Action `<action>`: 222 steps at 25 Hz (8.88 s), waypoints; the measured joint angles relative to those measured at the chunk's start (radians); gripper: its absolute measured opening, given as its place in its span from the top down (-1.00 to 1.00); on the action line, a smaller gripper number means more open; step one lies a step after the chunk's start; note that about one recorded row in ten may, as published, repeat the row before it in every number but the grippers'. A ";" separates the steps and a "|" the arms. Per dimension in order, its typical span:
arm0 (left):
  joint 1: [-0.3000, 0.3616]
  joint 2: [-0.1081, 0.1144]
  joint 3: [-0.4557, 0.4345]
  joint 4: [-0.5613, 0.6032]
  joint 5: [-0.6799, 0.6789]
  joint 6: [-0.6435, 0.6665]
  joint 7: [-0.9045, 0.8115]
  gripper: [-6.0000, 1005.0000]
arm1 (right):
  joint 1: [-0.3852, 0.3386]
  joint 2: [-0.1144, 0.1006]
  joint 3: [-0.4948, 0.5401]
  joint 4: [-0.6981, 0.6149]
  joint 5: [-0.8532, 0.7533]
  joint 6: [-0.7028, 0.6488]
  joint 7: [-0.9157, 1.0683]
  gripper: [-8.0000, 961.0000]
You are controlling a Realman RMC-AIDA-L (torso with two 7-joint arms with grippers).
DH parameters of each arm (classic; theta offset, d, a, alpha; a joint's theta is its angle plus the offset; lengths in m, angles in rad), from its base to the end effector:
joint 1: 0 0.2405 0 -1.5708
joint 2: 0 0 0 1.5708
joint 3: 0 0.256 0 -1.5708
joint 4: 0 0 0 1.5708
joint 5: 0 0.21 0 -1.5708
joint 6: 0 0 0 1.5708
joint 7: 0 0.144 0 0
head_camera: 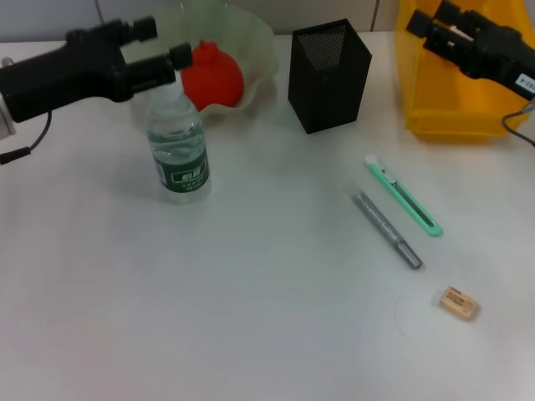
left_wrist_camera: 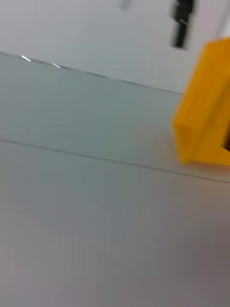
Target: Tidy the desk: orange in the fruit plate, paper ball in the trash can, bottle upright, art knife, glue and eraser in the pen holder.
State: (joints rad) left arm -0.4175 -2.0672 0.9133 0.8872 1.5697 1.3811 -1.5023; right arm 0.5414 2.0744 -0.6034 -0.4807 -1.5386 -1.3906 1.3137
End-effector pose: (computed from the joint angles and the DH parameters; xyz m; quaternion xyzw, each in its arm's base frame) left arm -0.2322 0.3568 0.0477 -0.8883 -0.2034 -0.3337 0.2412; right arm 0.2596 0.3670 0.0283 -0.8120 0.2825 0.4267 0.2807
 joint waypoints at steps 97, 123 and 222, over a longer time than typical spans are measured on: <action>-0.009 0.003 0.093 -0.447 -0.232 0.190 0.455 -0.54 | 0.459 0.015 -0.631 -0.114 -1.202 0.295 1.403 0.27; -0.013 0.002 0.075 -0.447 -0.232 0.192 0.453 -0.54 | 0.197 0.009 -0.688 -0.703 -0.958 0.287 1.300 0.61; -0.033 -0.001 0.066 -0.442 -0.231 0.217 0.434 -0.54 | 0.137 0.008 -0.848 -0.845 -1.162 -0.476 1.344 -0.42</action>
State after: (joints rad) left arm -0.4508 -2.0678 0.9798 0.4453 1.3391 1.5979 -1.0683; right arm 0.6780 2.0827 -1.4517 -1.3254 -2.7006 -1.8668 2.6580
